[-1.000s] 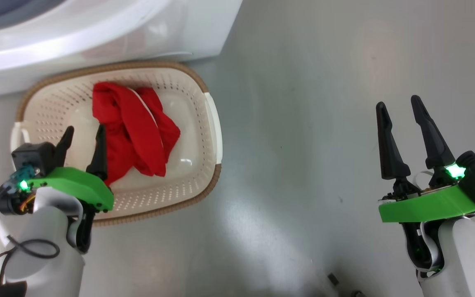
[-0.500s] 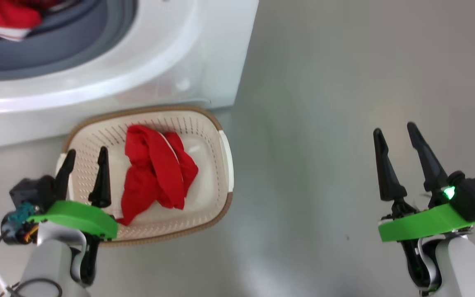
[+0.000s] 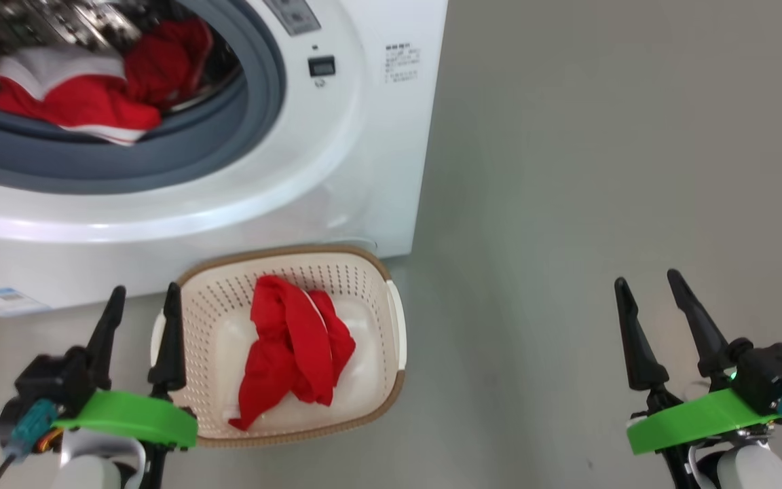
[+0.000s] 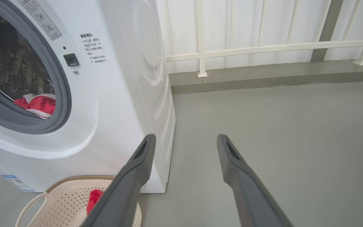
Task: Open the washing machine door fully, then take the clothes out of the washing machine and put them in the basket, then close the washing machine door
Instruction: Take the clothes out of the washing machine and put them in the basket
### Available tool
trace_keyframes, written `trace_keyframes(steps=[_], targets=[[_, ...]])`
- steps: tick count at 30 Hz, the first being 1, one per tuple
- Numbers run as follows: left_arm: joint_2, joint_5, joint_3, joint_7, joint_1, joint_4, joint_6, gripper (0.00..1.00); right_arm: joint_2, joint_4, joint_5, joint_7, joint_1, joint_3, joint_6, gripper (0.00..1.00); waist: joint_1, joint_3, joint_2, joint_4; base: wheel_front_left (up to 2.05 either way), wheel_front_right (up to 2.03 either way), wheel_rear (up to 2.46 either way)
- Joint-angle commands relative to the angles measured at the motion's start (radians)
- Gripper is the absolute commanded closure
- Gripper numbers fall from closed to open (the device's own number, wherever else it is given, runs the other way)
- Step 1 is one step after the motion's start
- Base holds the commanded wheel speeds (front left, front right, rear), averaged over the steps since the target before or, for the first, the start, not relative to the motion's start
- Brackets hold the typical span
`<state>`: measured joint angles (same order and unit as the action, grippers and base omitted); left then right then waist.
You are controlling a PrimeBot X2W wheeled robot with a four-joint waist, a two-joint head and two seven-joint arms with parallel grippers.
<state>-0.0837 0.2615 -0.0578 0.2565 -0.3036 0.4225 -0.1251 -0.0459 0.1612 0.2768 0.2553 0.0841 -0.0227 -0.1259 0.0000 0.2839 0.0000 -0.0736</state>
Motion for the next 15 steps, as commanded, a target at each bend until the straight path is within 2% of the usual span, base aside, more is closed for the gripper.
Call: trace_keyframes(steps=[1,15], targets=[[-0.021,-0.008,-0.034,0.005,0.015,-0.03,-0.006,0.0,-0.004,-0.02,-0.015,0.006,-0.006,0.017,-0.005,0.0,0.0,-0.053,0.0,0.018,0.0,0.0,0.0],[0.018,-0.035,-0.094,0.005,0.234,-0.221,-0.006,0.0,-0.012,-0.022,-0.008,0.006,-0.117,-0.002,-0.005,0.0,0.0,-0.159,0.0,0.016,0.0,0.0,0.0]])
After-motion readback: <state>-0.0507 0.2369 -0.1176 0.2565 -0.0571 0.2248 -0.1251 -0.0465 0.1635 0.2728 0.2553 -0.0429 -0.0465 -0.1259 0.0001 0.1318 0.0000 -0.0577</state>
